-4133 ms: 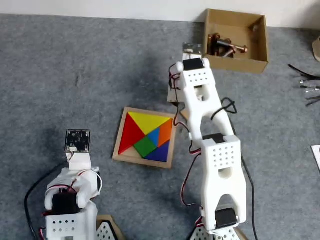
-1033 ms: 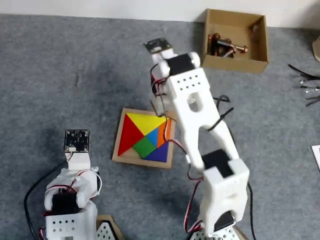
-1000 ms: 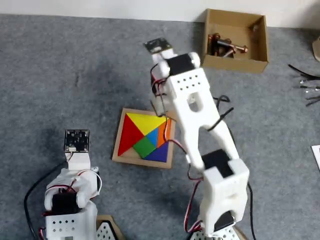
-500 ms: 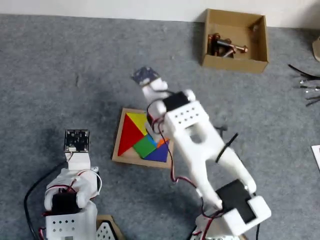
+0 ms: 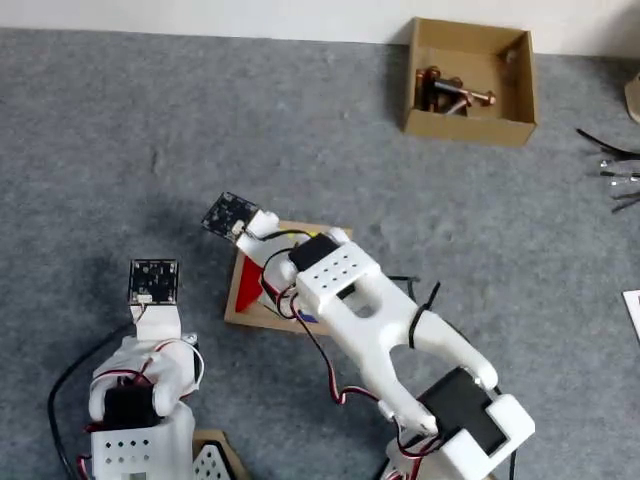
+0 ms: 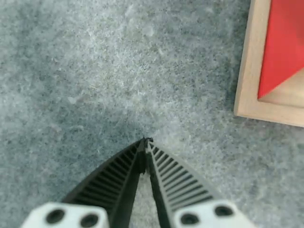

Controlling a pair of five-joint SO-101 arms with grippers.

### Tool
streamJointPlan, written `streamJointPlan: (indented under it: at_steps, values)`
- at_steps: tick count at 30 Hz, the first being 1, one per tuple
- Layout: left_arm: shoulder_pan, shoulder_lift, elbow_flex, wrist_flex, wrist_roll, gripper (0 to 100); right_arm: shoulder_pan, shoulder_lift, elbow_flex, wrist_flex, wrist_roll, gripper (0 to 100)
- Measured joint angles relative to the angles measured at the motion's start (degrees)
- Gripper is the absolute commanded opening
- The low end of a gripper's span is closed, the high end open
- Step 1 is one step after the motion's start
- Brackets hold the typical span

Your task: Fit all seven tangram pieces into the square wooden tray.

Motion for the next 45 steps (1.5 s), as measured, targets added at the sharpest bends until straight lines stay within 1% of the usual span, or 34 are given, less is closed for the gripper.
streamJointPlan:
  at_steps: [4, 12, 15, 20, 25, 29, 36, 45]
  values:
    - [0.0, 0.0, 0.0, 0.0, 0.0, 1, -0.8, 0.0, 0.0, -0.2, 0.5, 0.4]
    - [0.0, 0.0, 0.0, 0.0, 0.0, 1, -5.2, 0.0, 0.0, -0.2, 0.5, 1.8]
    - [0.0, 0.0, 0.0, 0.0, 0.0, 1, -5.3, 0.0, 0.0, -1.3, 0.5, 3.8]
    - [0.0, 0.0, 0.0, 0.0, 0.0, 1, -5.2, 0.0, 1.1, -2.9, 0.5, 4.0]
    - [-3.6, 0.0, 0.0, 0.0, 0.0, 1, -5.2, 0.0, 4.7, -7.2, 0.5, 4.2]
    - [-3.9, 0.0, 0.0, 0.0, 0.0, 1, -5.2, 0.0, 6.5, -8.7, 0.5, 4.3]
    - [-3.9, 0.0, 0.0, 0.0, 0.0, 1, -5.3, 0.0, 6.7, -9.1, 0.5, 17.0]
    - [-3.9, 0.0, 0.0, 0.0, 0.0, 1, -3.7, 0.0, 6.7, -9.3, 0.5, 17.1]
